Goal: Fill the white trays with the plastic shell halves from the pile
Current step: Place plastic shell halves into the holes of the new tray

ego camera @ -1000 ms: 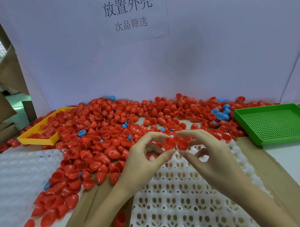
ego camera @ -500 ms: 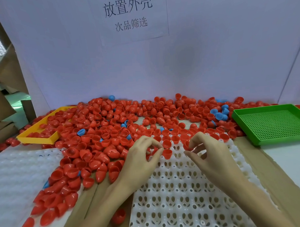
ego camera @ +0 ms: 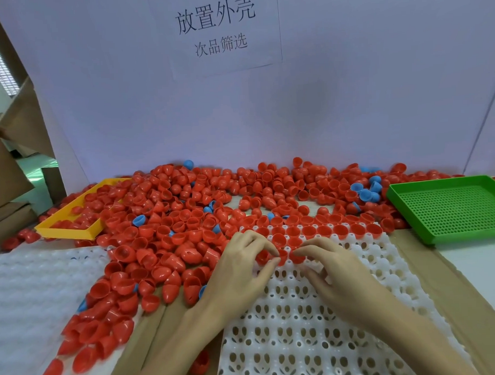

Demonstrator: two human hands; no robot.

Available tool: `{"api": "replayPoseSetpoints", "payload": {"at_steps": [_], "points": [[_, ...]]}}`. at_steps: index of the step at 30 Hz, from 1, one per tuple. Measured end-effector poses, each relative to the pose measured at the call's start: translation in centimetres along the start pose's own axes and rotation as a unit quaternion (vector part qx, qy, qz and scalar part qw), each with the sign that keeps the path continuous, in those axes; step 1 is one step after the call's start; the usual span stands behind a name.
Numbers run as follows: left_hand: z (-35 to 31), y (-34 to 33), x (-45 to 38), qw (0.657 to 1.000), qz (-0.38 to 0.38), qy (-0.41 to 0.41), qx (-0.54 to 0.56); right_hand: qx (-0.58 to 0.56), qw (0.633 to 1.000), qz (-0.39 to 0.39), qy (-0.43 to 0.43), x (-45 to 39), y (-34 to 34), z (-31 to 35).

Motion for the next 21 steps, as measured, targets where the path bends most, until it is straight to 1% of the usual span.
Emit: {"api": "replayPoseSetpoints", "payload": {"at_steps": [3,5,7,9,11,13,16,21], "points": [[1.6,0.8,-0.7,0.998,-0.035,0.045,-0.007,0.005,1.000,0.000,-0.006,0.0,0.2,0.0],[3.4,1.7,-1.2,0.994,-0.068,0.074,-0.035,0.016,1.000,0.003,0.003,0.0,0.2,0.1],[5.3,3.0,-1.5,0.985,-0.103,0.107,-0.084,0.035,0.999,0.020,0.017,0.1,0.1,0.3],[7.3,4.3,-1.5,0.971,-0.117,0.145,-0.152,0.062,0.997,0.044,0.022,0.2,-0.3,0.2],[9.0,5.5,-1.5,0.953,-0.108,0.187,-0.212,0.076,0.996,0.051,0.020,0.2,-0.4,0.0],[10.1,6.1,-1.4,0.940,-0.080,0.218,-0.248,0.075,0.996,0.050,0.014,0.2,-0.4,0.0],[10.6,6.4,-1.3,0.943,-0.051,0.230,-0.237,0.070,0.996,0.051,0.009,0.2,-0.5,-0.1],[10.7,6.6,-1.4,0.946,-0.043,0.233,-0.221,0.051,0.998,0.030,0.001,0.1,-0.3,-0.3]]}}
Point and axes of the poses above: each hand's wrist, its own x-axis away from the middle knuckle, its own y-axis out of the back of the hand, z = x × y, the point moved 4 cm from there along -x, towards the middle knuckle, and after that the axes turned 11 degrees about -z, right-handed, at the moved point
